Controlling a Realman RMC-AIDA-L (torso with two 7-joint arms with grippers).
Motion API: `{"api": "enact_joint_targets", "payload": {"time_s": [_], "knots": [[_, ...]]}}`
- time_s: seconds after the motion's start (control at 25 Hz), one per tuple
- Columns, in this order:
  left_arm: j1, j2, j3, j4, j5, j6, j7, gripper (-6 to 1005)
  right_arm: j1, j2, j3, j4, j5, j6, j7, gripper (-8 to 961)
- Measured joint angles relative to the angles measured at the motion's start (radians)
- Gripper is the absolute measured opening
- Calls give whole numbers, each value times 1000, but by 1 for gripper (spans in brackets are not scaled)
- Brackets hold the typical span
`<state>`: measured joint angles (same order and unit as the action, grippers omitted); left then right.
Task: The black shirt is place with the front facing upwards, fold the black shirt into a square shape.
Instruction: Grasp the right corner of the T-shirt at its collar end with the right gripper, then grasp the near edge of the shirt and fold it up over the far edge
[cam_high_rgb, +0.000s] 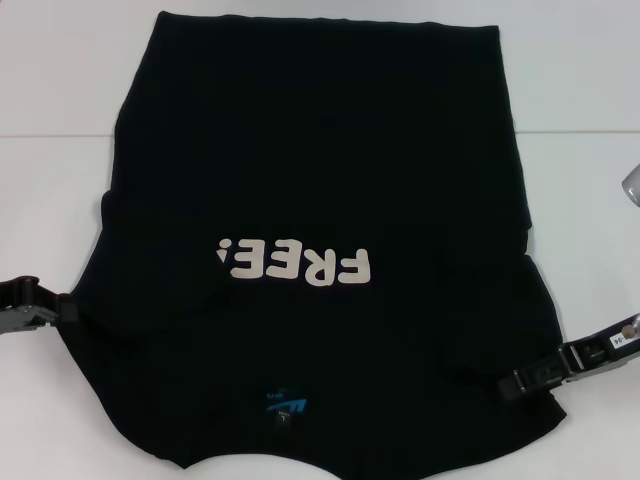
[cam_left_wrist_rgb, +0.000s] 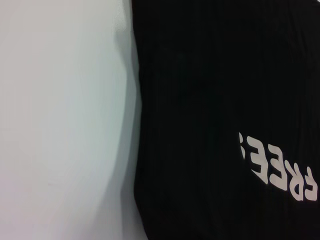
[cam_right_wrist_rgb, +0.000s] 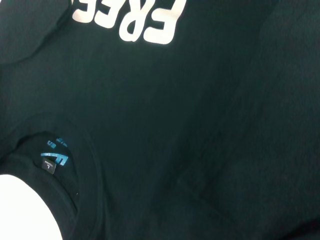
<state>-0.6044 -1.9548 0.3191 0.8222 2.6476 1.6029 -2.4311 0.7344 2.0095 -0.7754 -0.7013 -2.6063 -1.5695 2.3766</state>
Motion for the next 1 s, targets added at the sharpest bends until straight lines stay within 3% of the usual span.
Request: {"api": "enact_joint_targets", "payload": {"time_s": [0.36,0.48,0.92,1.0], "knots": [[0,1,0,0,0,1,-2,25,2,1,-6,0,-2,11,-29,753],[0,1,0,0,0,3,-2,26,2,2,-11,0,-3,13,-28,514],[0,1,0,0,-11,8,0,25,2,2,-16,0,-3,16,-28,31],[0,1,0,0,-12,9,4,25,2,2,-16,-1,-2,16,-28,19]]}}
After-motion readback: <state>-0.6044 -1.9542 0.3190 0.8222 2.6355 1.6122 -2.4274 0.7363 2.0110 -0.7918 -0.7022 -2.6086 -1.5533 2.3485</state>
